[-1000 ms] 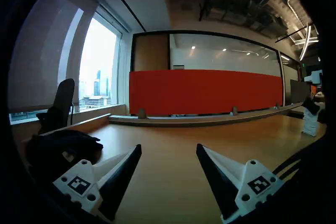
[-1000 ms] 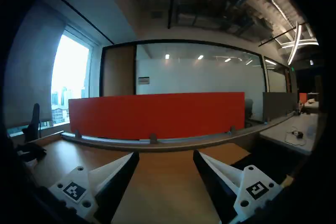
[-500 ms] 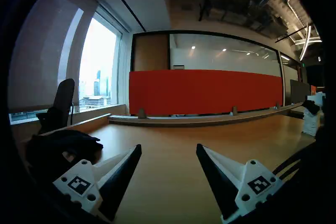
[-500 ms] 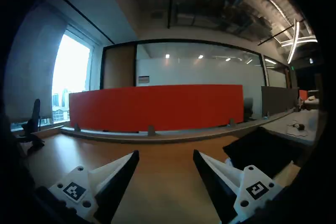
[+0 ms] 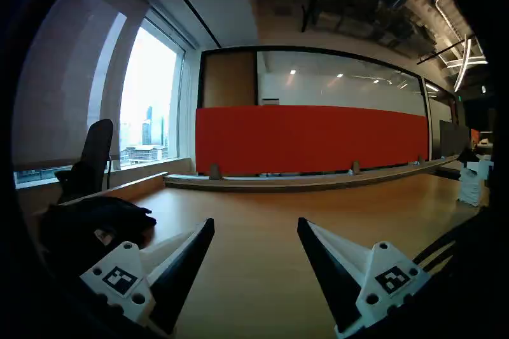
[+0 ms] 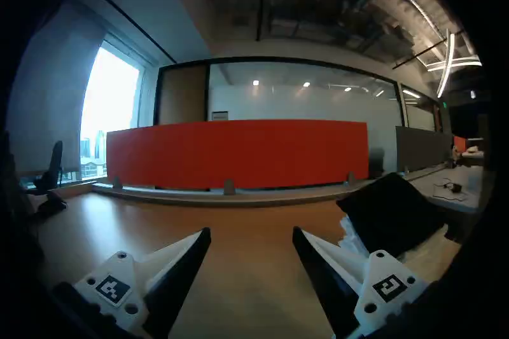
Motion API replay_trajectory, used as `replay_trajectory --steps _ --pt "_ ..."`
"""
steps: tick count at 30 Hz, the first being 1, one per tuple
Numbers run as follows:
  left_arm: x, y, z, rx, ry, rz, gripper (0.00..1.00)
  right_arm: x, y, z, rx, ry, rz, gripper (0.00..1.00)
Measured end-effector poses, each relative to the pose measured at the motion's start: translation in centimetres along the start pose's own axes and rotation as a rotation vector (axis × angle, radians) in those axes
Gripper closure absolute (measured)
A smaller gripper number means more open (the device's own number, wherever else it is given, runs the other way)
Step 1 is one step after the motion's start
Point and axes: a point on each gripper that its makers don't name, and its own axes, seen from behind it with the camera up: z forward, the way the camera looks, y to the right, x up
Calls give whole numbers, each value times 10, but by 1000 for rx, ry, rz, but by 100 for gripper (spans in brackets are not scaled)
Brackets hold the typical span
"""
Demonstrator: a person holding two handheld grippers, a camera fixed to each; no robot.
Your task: Fold towel
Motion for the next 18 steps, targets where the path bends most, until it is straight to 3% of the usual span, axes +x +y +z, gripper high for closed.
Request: replay_trajectory --steps 18 --pt "-1 0 -1 0 0 0 3 -11 -7 -1 3 -14 -1 0"
